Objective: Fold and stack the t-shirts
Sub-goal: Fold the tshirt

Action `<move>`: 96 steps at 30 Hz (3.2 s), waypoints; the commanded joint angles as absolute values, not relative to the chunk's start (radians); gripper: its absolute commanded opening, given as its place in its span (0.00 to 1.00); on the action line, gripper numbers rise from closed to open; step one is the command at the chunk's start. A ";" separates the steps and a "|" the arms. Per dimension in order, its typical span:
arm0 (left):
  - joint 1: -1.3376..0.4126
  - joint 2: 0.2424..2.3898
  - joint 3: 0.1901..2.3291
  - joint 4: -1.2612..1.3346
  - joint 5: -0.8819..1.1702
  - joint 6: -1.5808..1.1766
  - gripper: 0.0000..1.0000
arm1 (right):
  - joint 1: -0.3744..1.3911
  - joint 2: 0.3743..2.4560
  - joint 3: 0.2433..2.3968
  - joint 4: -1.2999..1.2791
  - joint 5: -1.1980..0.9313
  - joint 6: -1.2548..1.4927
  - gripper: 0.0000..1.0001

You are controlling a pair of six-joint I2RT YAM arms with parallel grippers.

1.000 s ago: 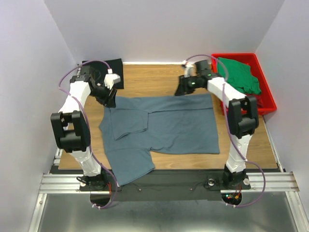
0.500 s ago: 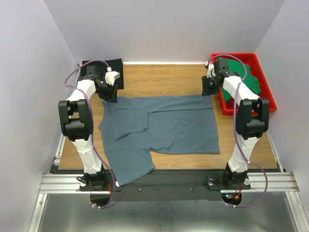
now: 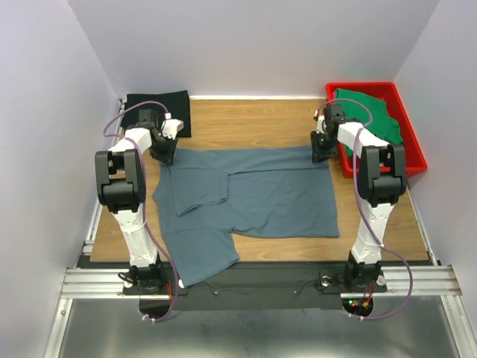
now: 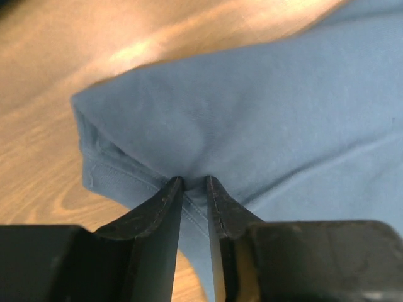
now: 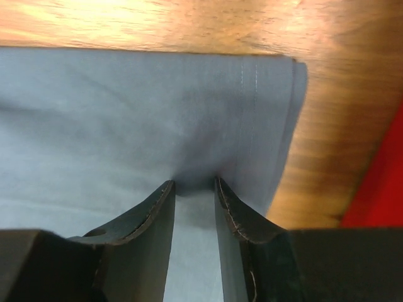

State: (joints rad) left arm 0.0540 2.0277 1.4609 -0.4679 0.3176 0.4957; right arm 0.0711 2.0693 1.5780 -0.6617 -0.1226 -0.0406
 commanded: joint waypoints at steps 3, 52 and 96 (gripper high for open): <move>0.080 2.085 1.514 -0.485 0.244 0.494 0.31 | 0.064 2.143 1.650 -0.661 -0.087 -0.040 0.37; 0.061 1.178 0.887 -1.005 0.387 1.193 0.52 | 0.298 1.150 0.726 -0.776 -0.063 -0.698 0.41; -0.307 1.318 0.592 -0.647 0.038 1.186 0.09 | 0.342 1.292 0.724 -0.709 -0.006 -0.666 0.01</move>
